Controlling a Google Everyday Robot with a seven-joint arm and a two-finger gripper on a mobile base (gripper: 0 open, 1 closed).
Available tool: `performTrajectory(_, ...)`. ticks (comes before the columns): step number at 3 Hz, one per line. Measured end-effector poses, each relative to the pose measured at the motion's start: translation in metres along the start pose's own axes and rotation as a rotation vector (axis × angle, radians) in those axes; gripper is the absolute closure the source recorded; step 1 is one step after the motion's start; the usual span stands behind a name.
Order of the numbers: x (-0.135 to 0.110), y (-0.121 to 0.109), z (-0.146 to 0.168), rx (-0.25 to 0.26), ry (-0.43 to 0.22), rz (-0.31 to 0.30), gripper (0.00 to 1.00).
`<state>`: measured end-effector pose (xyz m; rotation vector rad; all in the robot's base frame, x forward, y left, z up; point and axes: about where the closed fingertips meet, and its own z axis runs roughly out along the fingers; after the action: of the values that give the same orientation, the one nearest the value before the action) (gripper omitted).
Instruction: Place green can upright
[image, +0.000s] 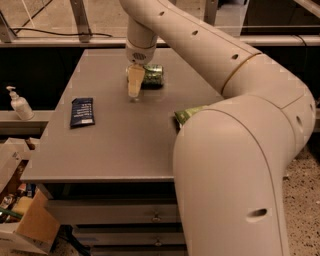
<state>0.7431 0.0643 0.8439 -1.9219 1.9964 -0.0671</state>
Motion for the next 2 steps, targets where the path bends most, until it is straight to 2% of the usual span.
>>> performTrajectory(2, 0.0061, 0.0004, 0.0153, -0.02, 0.037, 0.001, 0.64)
